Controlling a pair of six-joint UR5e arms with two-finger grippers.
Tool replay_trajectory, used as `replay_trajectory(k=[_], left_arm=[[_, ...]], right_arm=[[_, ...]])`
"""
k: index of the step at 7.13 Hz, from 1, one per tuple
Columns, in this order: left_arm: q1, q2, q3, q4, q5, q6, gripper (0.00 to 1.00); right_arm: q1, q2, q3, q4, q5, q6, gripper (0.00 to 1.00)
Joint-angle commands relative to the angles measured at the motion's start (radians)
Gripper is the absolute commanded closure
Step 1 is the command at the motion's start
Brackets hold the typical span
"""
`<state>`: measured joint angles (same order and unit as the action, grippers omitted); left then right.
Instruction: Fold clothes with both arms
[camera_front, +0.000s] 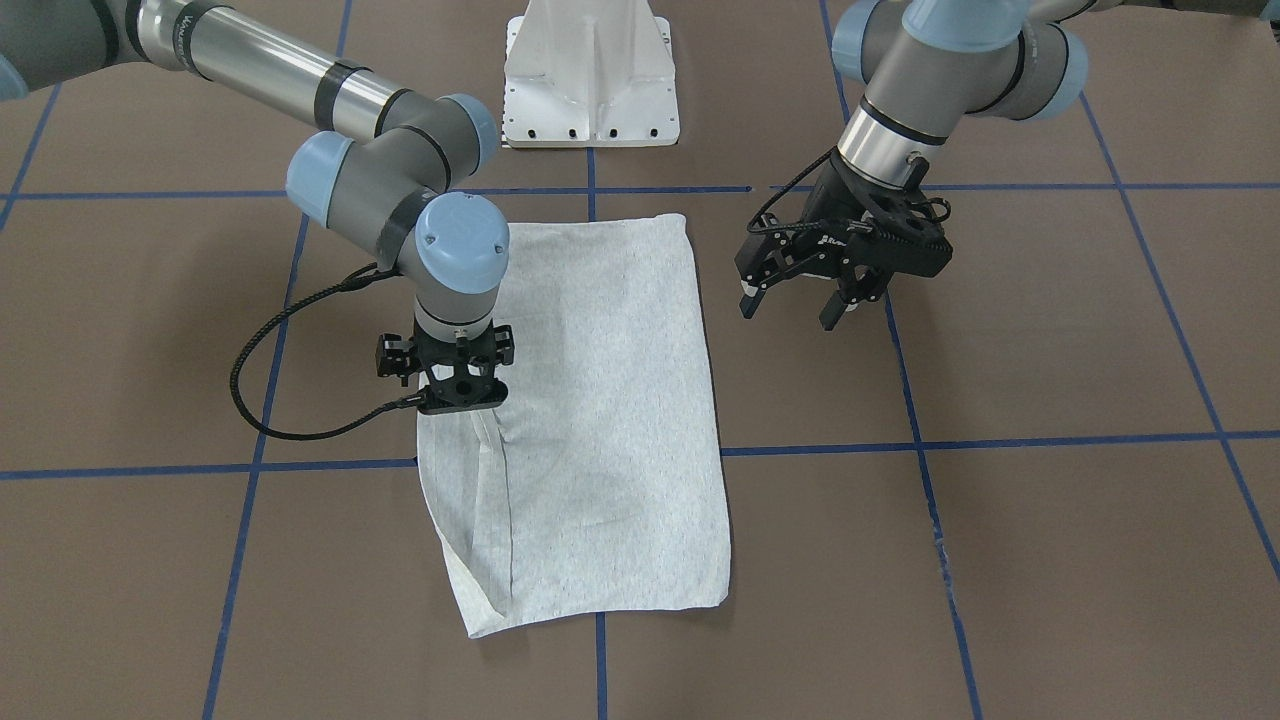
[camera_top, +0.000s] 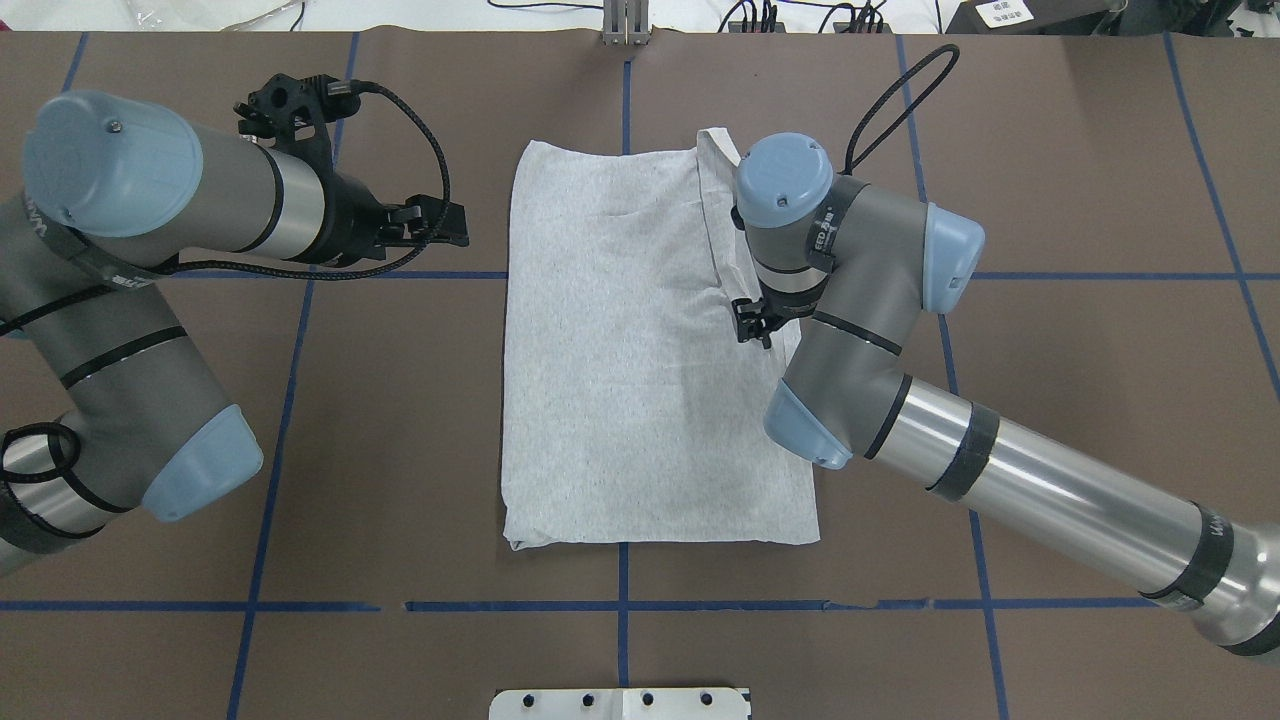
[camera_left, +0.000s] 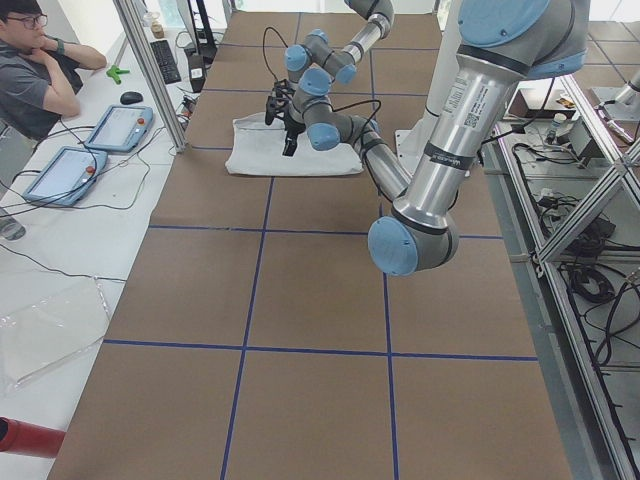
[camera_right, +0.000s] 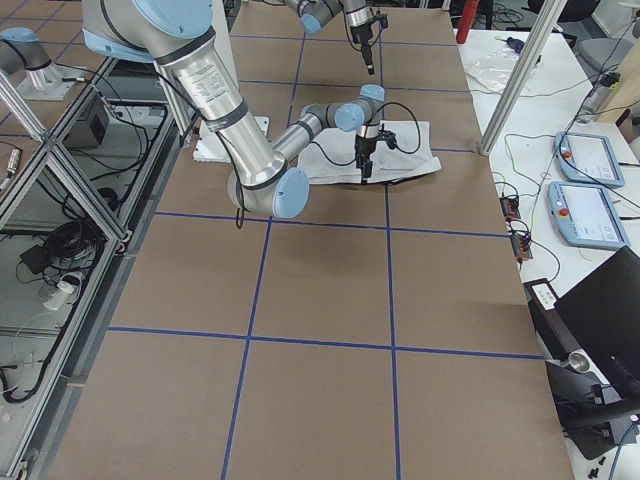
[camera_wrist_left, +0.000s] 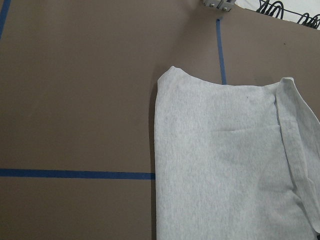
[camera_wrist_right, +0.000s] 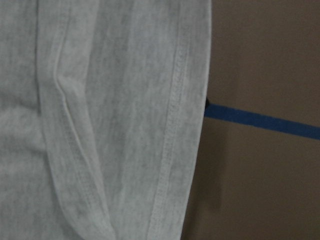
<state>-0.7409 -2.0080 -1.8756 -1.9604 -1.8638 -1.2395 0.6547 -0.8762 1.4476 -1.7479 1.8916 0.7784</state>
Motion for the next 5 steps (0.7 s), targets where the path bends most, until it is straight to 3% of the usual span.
replay_trajectory(k=[1, 4, 5], left_arm=[[0.0, -0.003, -0.002, 0.0, 0.0, -0.003, 0.0], [0.0, -0.005, -0.007, 0.0, 0.002, -0.005, 0.0], [0.0, -0.002, -0.007, -0.002, 0.006, -0.003, 0.0]], right_arm=[[0.058, -0.076, 0.051, -0.002, 0.004, -0.092, 0.0], [0.082, -0.022, 0.083, 0.011, 0.041, -0.106, 0.0], [0.082, 0.047, 0.042, 0.011, 0.037, -0.105, 0.0]])
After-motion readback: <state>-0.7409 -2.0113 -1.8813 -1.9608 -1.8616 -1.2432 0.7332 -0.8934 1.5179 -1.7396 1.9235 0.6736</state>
